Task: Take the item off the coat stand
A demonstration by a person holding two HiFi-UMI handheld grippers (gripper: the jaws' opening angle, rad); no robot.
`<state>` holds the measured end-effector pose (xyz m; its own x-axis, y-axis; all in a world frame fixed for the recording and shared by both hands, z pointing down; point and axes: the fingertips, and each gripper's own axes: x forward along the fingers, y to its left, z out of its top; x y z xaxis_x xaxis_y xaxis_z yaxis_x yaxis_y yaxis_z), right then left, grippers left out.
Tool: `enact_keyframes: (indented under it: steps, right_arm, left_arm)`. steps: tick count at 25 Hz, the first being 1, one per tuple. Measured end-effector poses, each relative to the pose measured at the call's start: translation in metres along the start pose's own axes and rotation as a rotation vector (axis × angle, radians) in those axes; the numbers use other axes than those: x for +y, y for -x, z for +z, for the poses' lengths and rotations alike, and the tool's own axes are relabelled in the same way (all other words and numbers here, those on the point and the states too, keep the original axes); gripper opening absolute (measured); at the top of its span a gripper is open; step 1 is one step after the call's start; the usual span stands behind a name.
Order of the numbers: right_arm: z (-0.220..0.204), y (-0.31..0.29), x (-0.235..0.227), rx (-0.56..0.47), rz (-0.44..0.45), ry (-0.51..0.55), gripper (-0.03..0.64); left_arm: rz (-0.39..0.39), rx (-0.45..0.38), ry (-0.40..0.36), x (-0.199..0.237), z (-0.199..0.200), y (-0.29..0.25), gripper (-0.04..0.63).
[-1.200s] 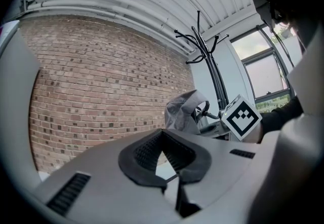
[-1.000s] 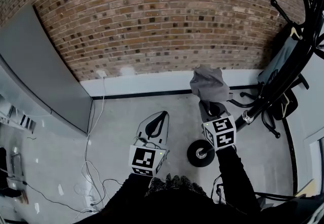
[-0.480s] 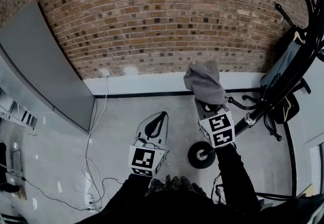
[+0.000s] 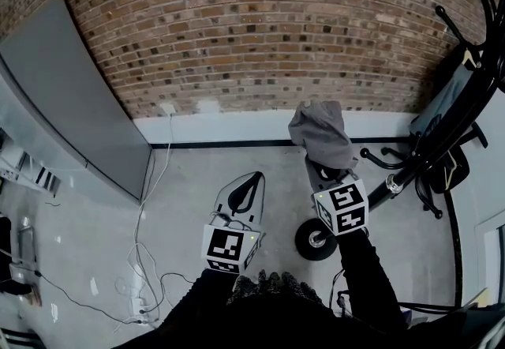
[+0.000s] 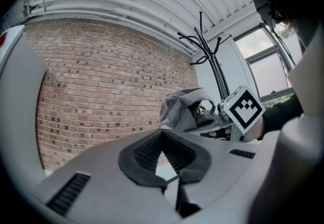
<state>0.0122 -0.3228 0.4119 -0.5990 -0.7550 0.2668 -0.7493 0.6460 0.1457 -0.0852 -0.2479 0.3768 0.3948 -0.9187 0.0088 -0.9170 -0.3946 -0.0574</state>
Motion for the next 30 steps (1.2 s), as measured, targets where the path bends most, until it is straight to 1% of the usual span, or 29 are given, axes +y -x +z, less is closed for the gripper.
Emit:
enact_keyframes:
  steps: [7, 14, 22, 30]
  right_arm:
    - [-0.030, 0.013, 0.008, 0.041, 0.002, -0.037, 0.025]
    - [-0.056, 0.030, 0.023, 0.083, 0.021, -0.056, 0.025]
    - [-0.070, 0.041, 0.034, 0.091, 0.019, -0.101, 0.025]
    - [-0.090, 0.048, 0.057, 0.117, 0.054, -0.119, 0.025]
  left_arm:
    - [-0.028, 0.008, 0.017, -0.005, -0.004, -0.003, 0.006]
    - [-0.035, 0.021, 0.032, -0.008, -0.012, 0.001, 0.006]
    - [-0.032, 0.040, 0.036, -0.007, -0.020, 0.003, 0.006]
    - [-0.020, 0.060, 0.037, -0.003, -0.030, 0.010, 0.006]
